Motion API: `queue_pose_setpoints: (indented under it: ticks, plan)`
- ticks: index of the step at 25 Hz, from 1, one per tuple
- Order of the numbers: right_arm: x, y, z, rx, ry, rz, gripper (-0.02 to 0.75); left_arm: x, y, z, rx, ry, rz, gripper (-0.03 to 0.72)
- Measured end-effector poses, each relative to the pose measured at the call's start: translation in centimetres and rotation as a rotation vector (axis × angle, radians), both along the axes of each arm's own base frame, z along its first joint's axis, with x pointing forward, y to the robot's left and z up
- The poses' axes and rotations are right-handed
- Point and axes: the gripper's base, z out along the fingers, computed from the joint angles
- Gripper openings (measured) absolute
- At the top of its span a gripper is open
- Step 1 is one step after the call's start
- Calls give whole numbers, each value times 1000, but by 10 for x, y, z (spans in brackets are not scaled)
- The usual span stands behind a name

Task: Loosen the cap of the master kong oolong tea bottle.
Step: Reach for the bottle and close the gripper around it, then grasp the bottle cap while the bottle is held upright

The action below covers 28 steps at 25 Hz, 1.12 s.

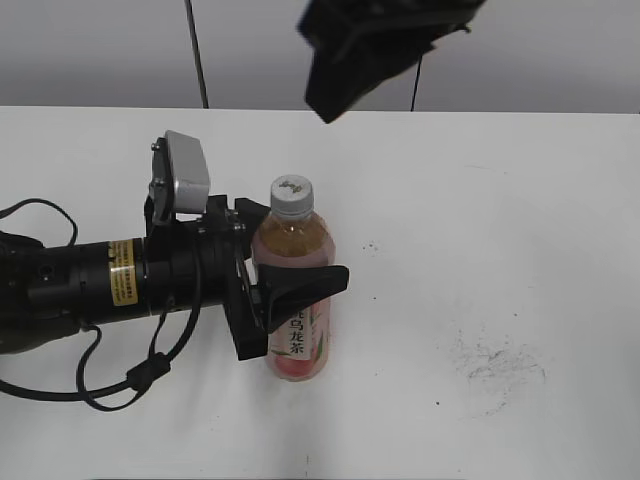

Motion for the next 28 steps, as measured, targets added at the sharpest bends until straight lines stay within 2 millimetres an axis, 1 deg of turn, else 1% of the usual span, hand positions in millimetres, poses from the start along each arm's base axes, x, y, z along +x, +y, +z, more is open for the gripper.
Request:
queue_pose_setpoints:
  ticks: [4, 8, 10, 18, 23, 28]
  plan:
    - [5, 34, -9, -3, 36, -99, 374, 0, 0, 0, 0, 0, -1, 446]
    - [5, 51, -25, -30, 74, -123, 389, 0, 0, 0, 0, 0, -1, 446]
    - [6, 53, -29, -35, 85, -136, 389, 0, 0, 0, 1, -1, -1, 446]
    - [9, 50, -29, -47, 76, -249, 391, 0, 0, 0, 1, -1, -1, 446]
    - [10, 50, -30, -42, 86, -289, 410, 0, 0, 0, 0, -1, 0, 446]
    - [14, 55, -42, -66, 103, -292, 412, 0, 0, 0, 0, -1, 0, 446]
